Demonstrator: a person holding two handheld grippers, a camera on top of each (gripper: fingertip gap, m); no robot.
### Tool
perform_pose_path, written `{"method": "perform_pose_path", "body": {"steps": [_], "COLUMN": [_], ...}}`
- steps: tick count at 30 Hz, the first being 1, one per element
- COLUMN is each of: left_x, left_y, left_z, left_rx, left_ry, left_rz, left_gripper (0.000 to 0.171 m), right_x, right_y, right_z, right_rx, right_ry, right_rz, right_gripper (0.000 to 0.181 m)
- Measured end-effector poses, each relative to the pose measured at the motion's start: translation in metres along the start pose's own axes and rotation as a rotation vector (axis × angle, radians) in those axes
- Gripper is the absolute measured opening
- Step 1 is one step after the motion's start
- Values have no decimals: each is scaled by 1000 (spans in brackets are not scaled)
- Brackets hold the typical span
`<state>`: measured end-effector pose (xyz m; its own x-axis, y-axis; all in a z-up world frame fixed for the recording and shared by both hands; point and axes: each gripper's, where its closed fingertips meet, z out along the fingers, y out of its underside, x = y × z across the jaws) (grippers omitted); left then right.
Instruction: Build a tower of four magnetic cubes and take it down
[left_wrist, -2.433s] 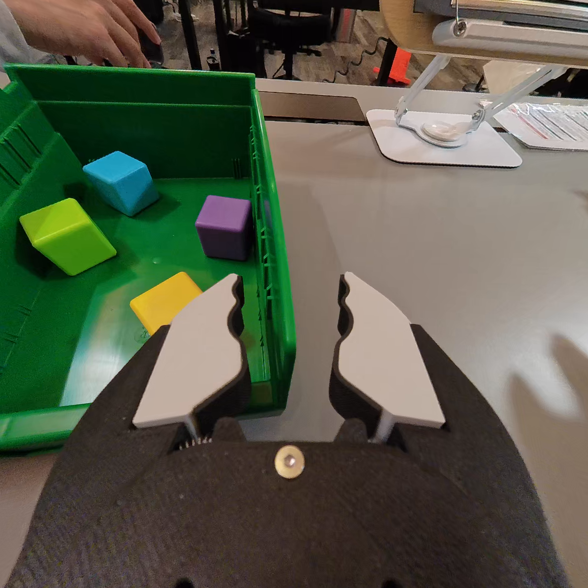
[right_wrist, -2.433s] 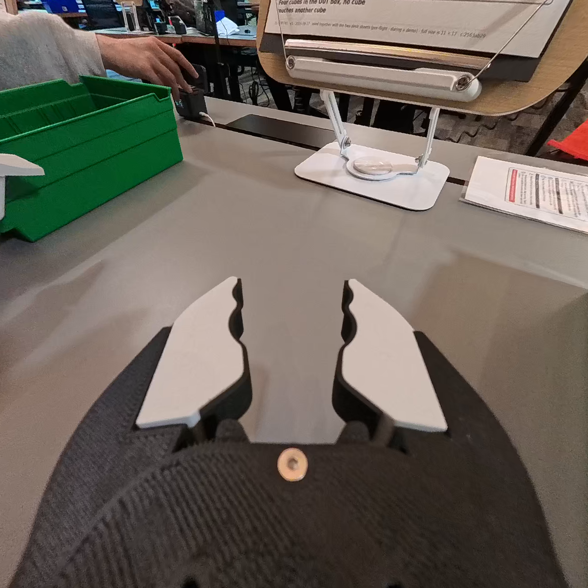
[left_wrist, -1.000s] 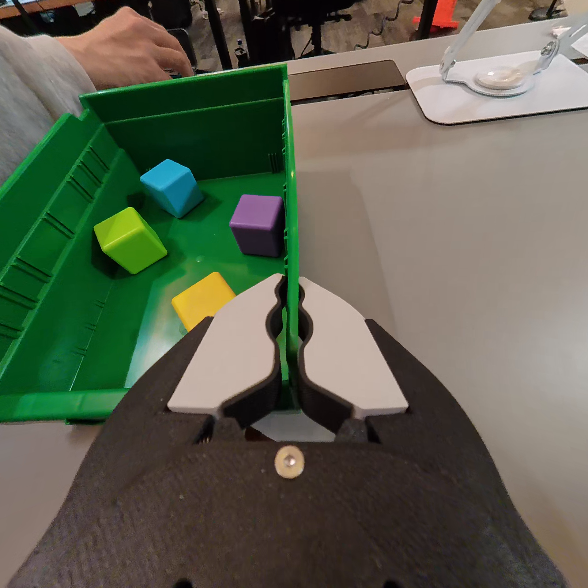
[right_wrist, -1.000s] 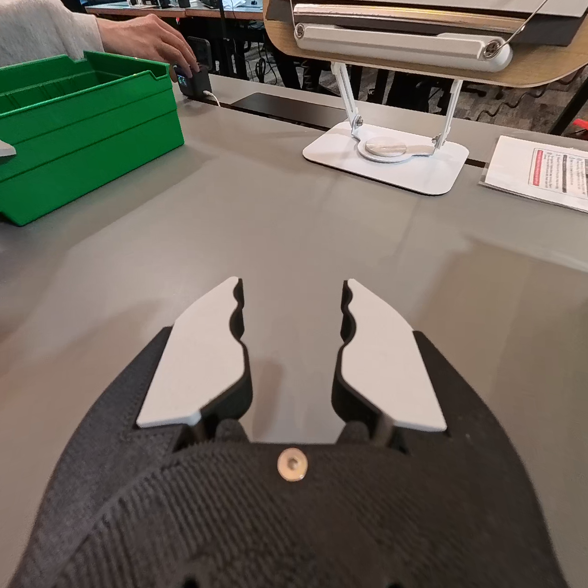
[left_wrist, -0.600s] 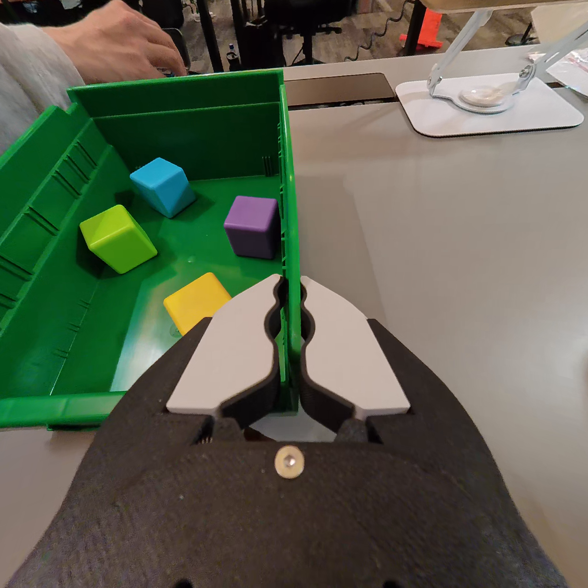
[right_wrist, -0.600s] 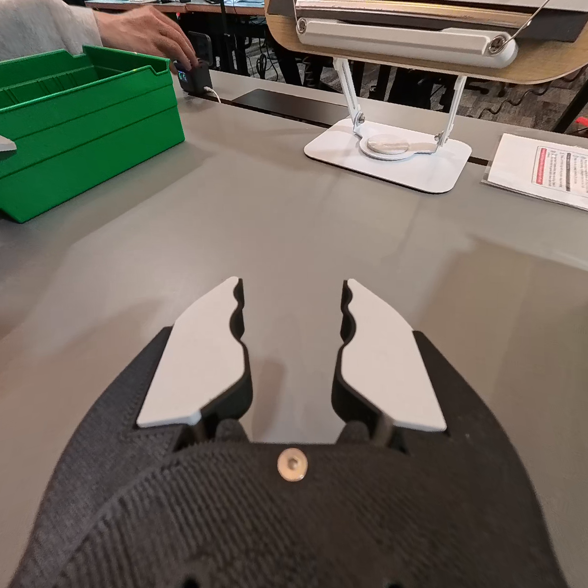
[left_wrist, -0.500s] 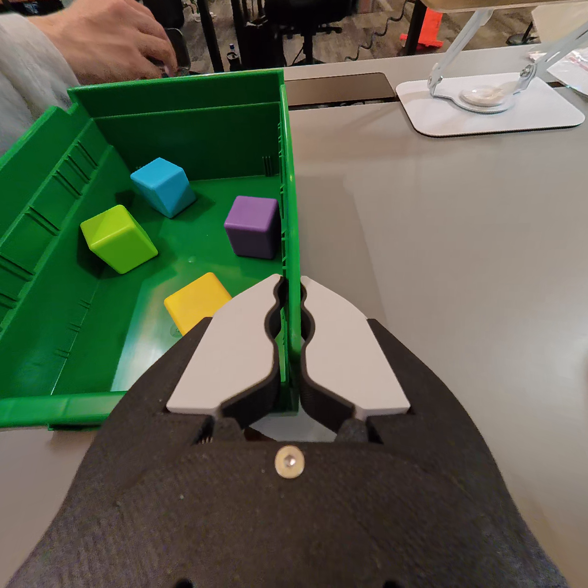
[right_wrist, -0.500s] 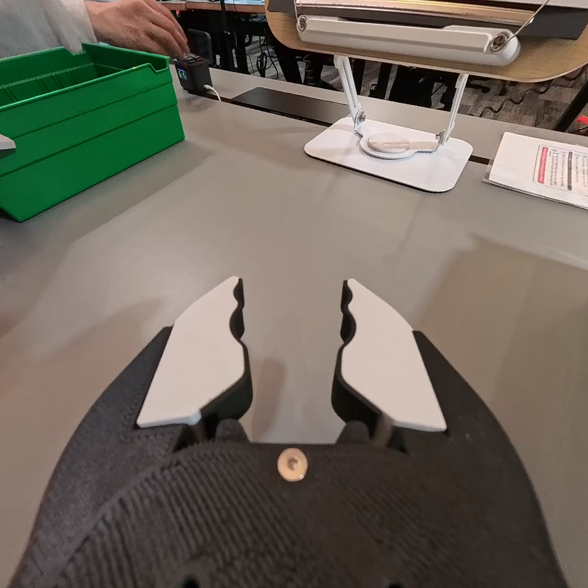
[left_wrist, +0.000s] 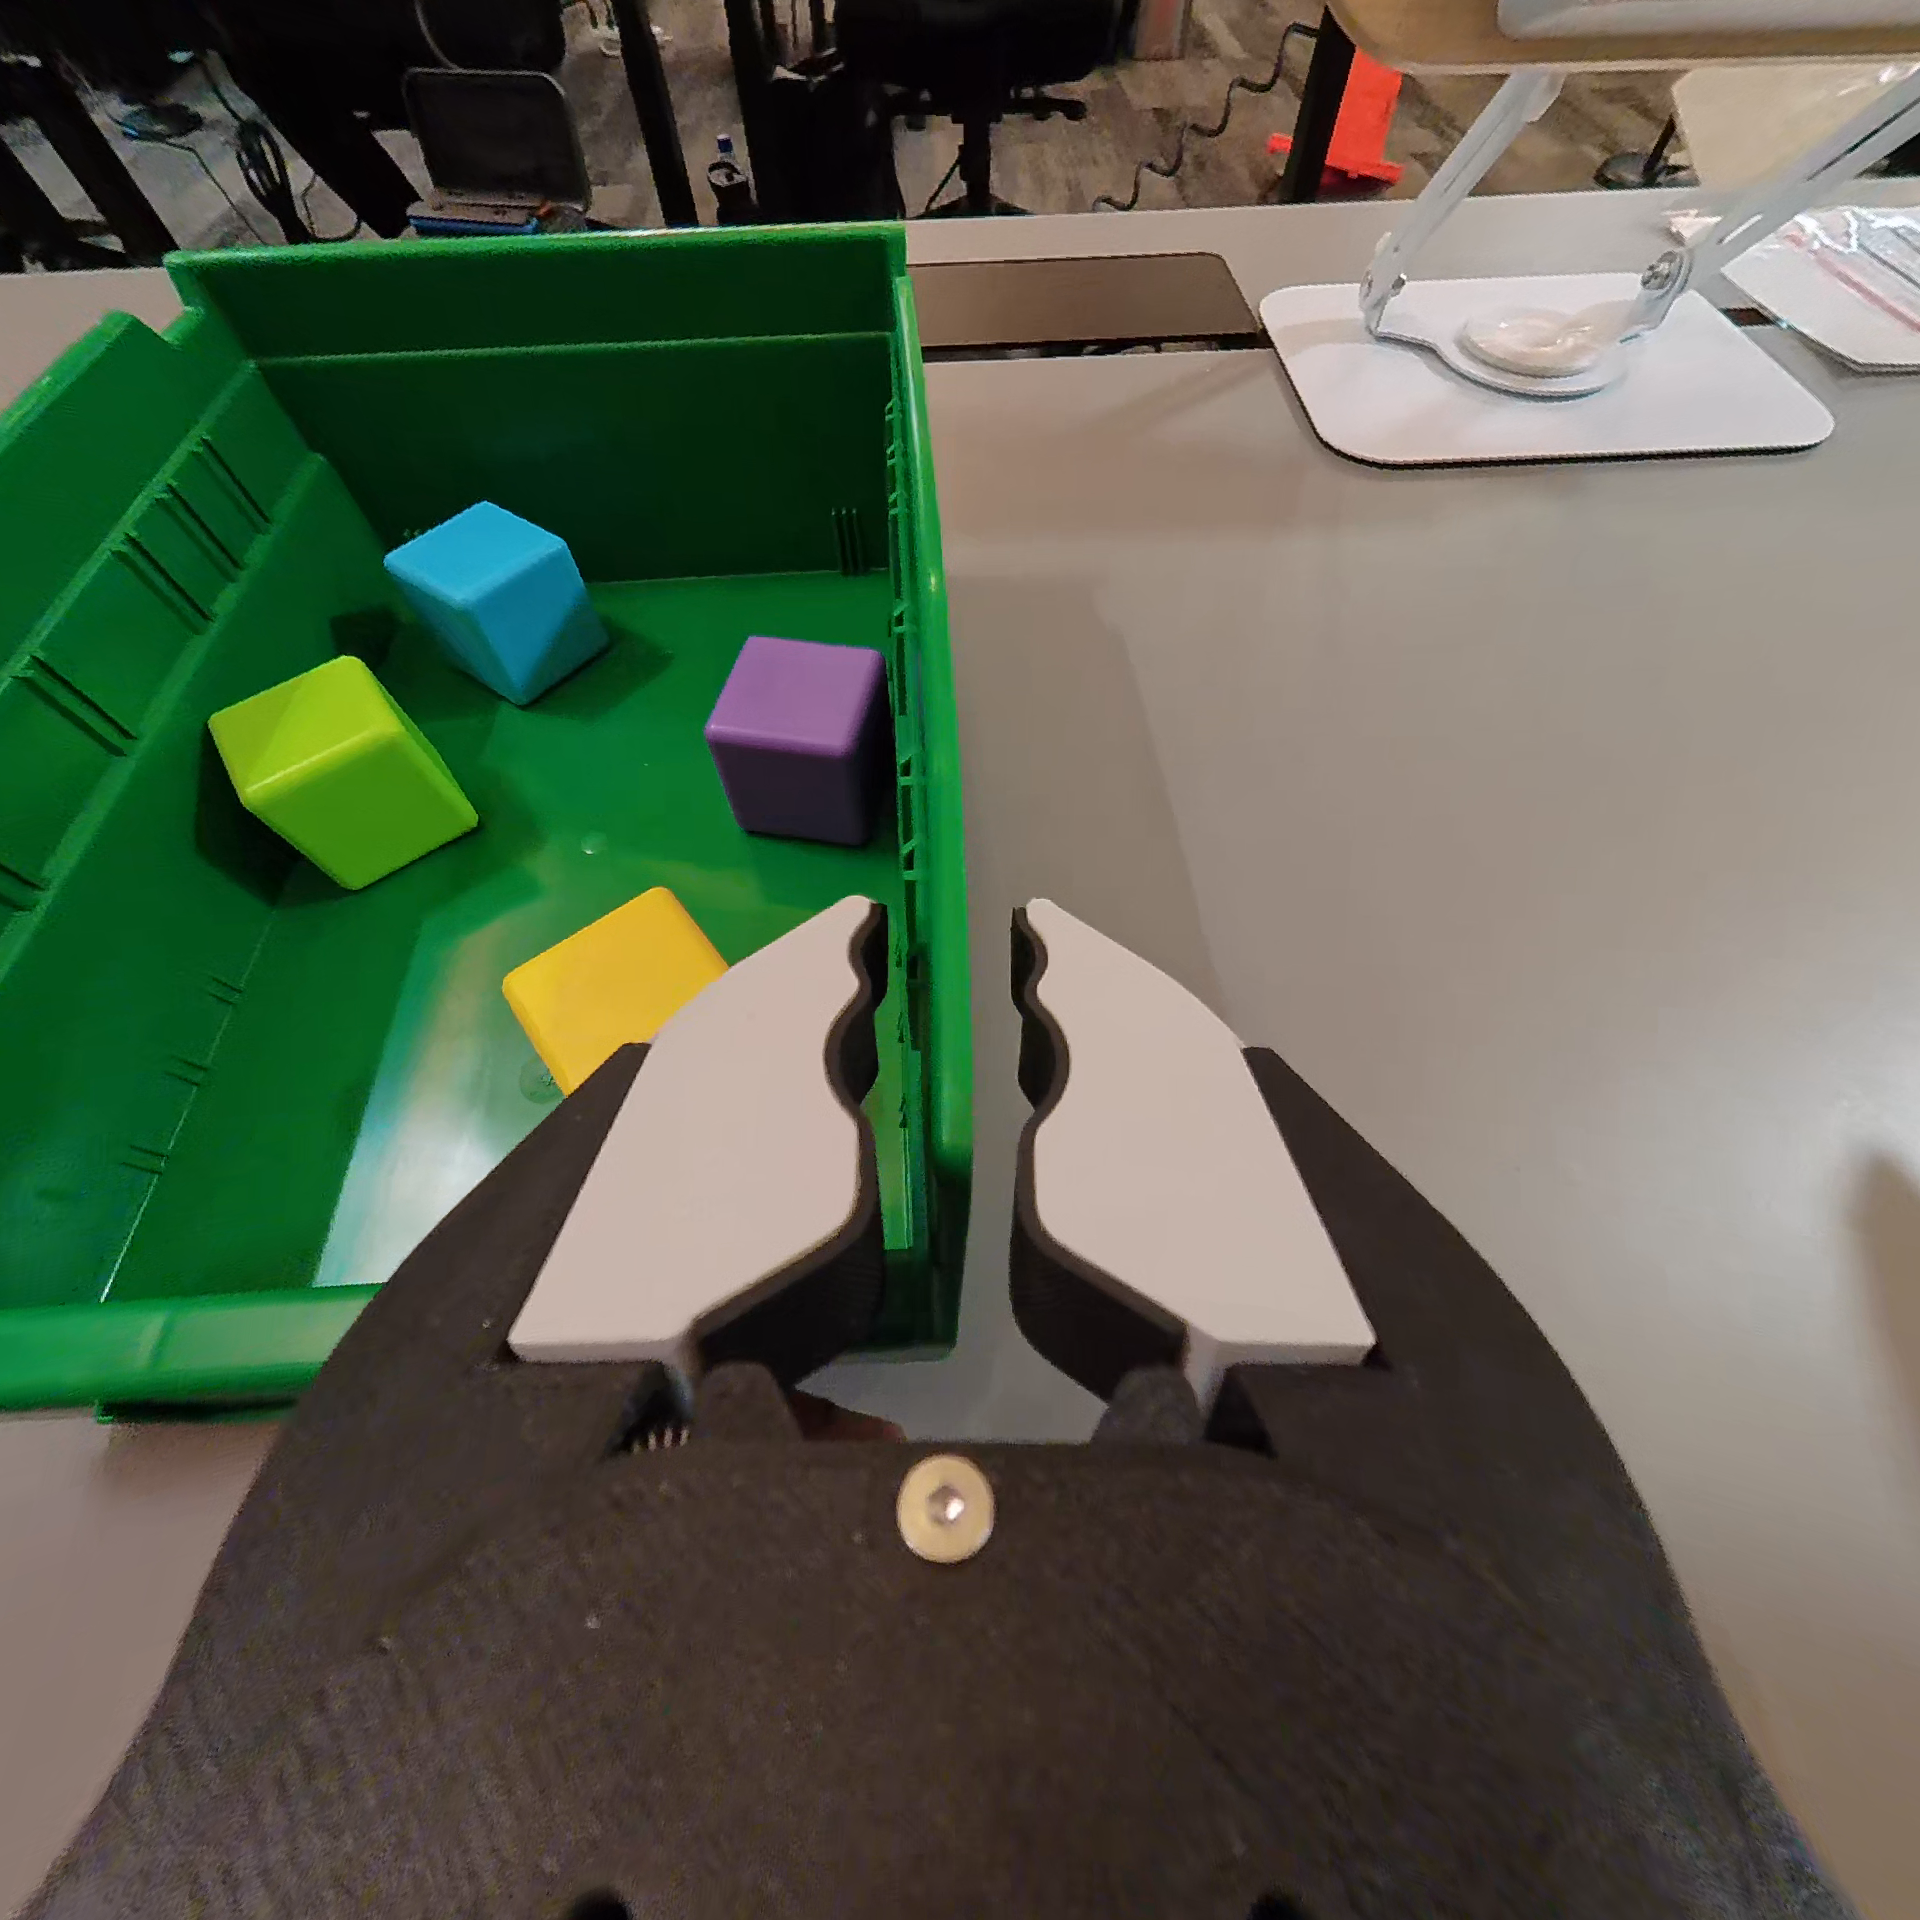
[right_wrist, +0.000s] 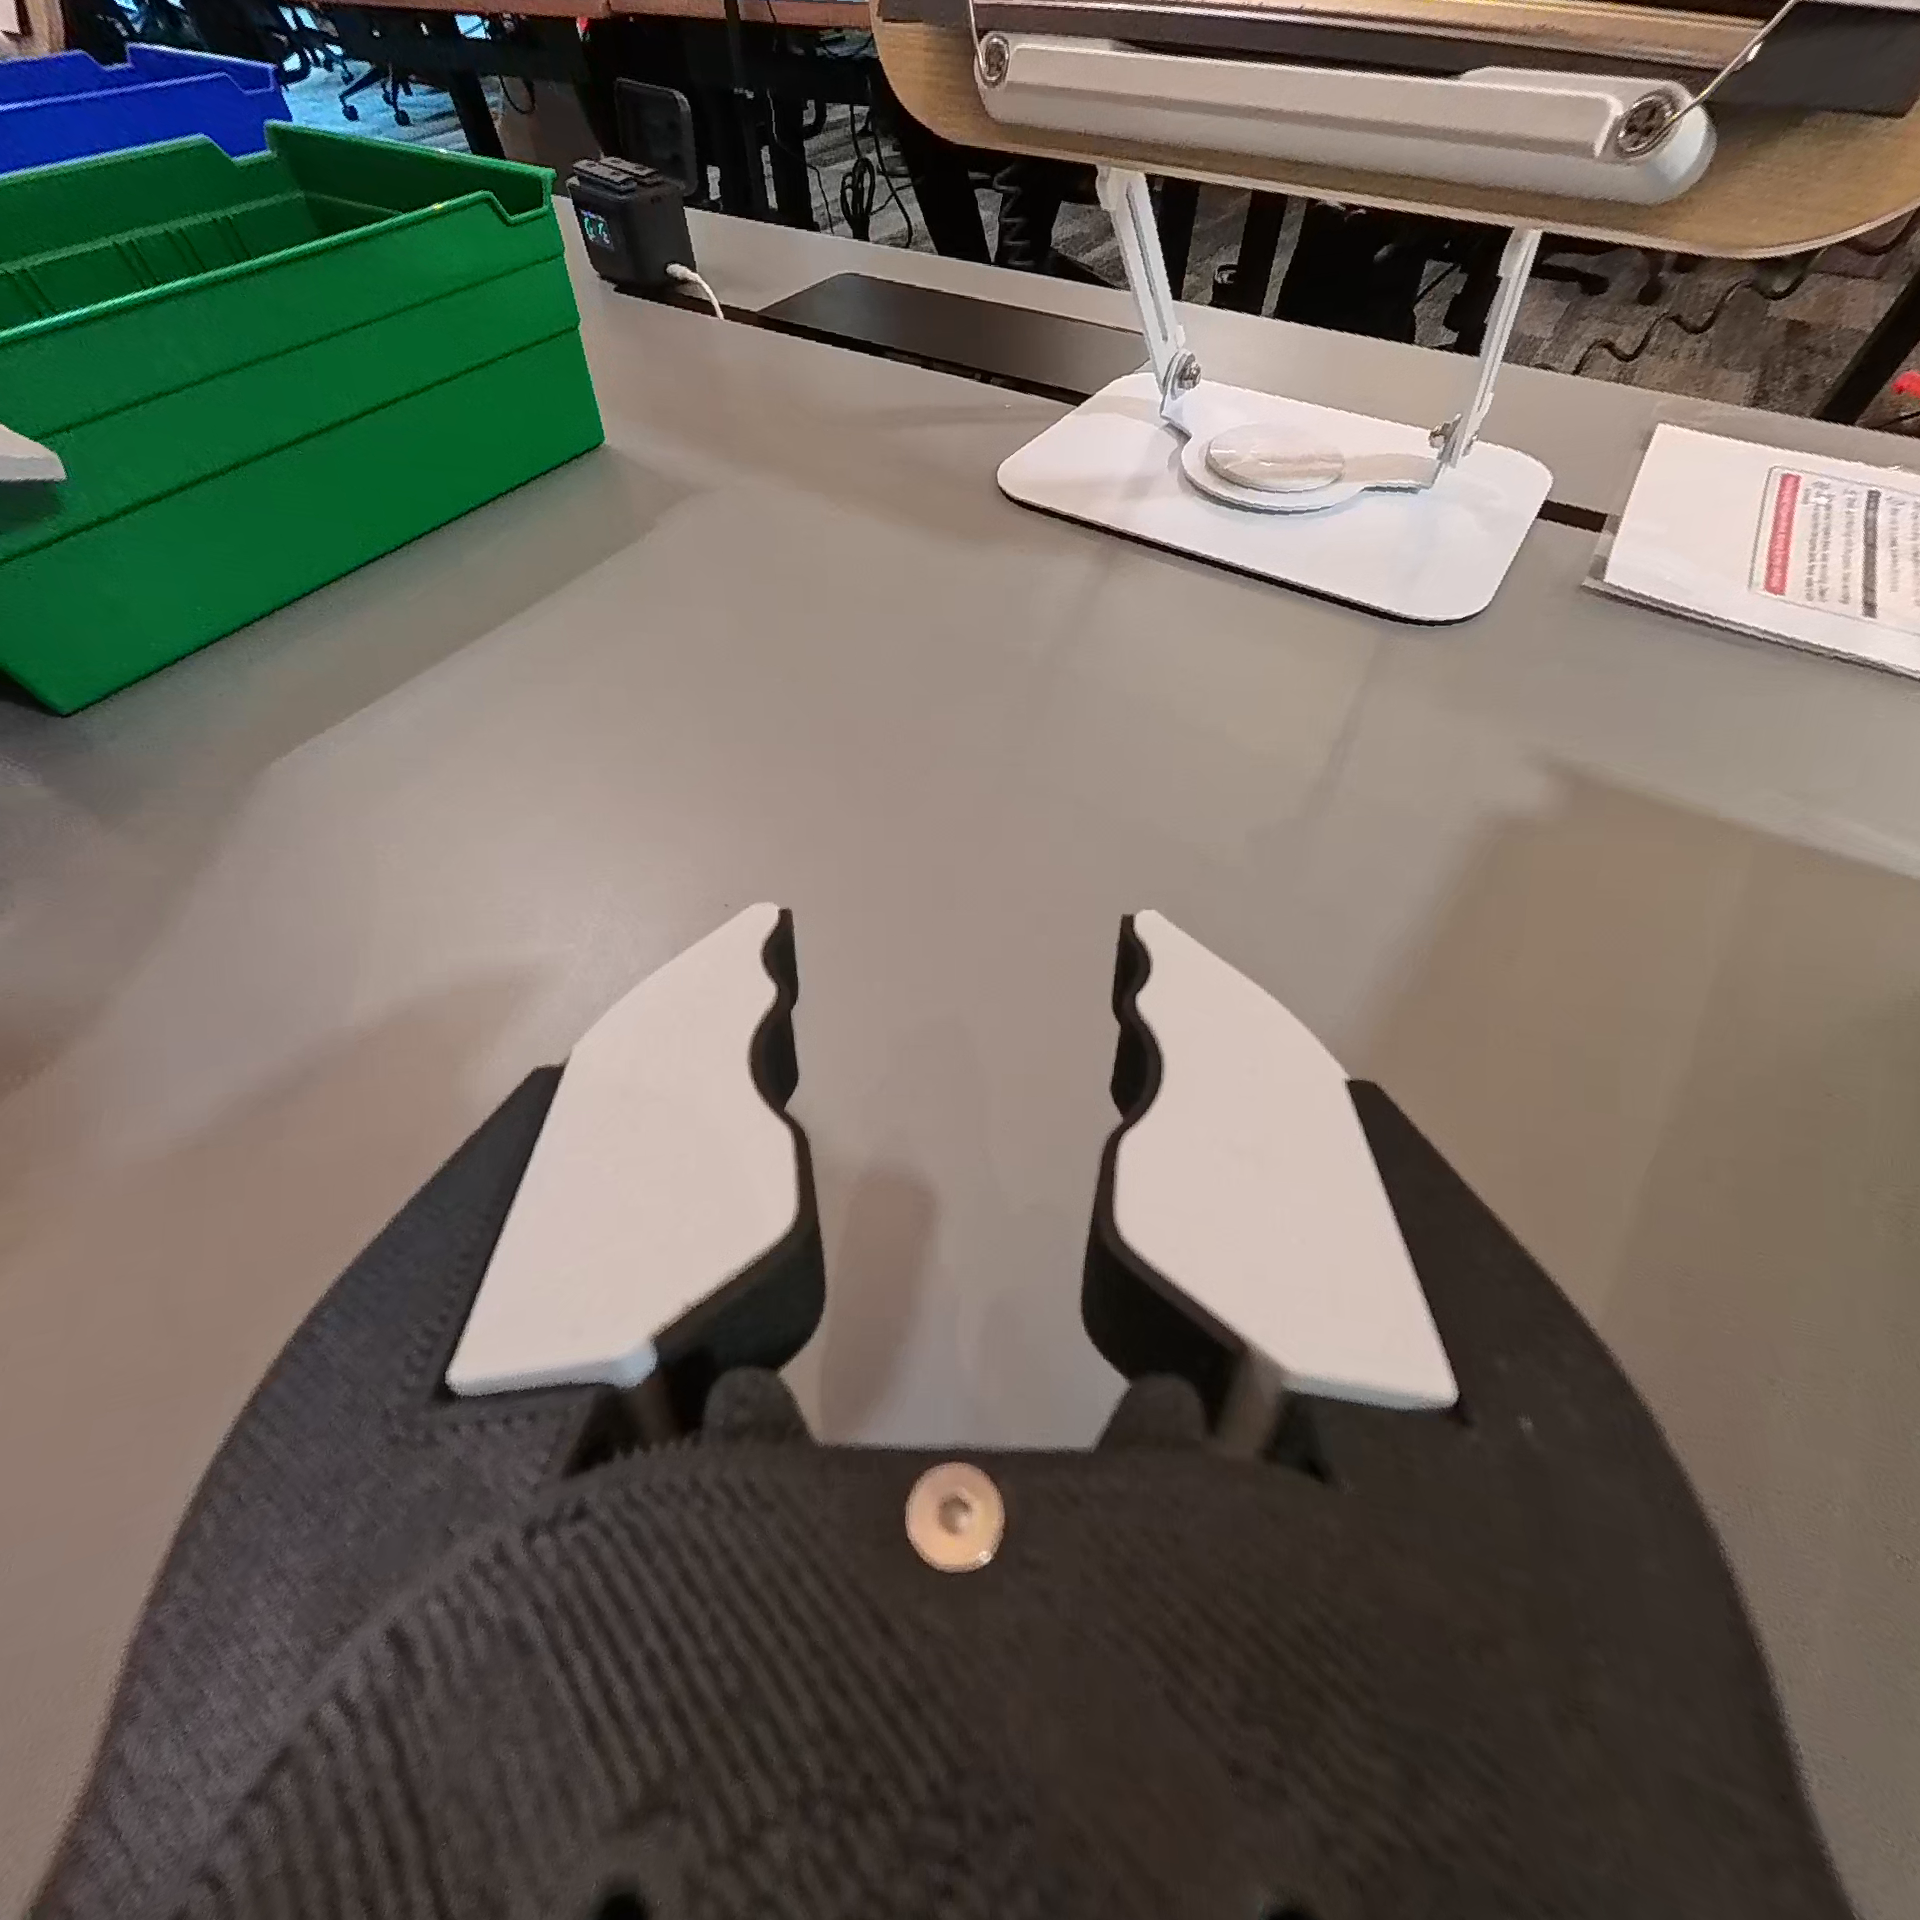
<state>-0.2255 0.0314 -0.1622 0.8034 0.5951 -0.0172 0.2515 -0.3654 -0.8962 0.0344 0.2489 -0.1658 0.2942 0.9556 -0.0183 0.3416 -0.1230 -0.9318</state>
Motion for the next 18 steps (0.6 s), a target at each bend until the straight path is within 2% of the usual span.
{"method": "perform_pose_path", "body": {"steps": [8, 12, 18], "left_x": [-1, -3, -2], "left_y": [1, 1, 1], "left_z": [1, 1, 1], "left_rx": [-6, -5, -5], "left_ry": [7, 2, 8], "left_rz": [-12, -13, -16], "left_gripper": [19, 7, 8], "right_x": [-1, -1, -1], "right_y": [1, 1, 2], "right_z": [1, 1, 1], "right_rx": [-7, -8, -10], "right_ry": [-3, -4, -4], "right_rz": [-1, -2, -3], "right_gripper": [60, 60, 60]}}
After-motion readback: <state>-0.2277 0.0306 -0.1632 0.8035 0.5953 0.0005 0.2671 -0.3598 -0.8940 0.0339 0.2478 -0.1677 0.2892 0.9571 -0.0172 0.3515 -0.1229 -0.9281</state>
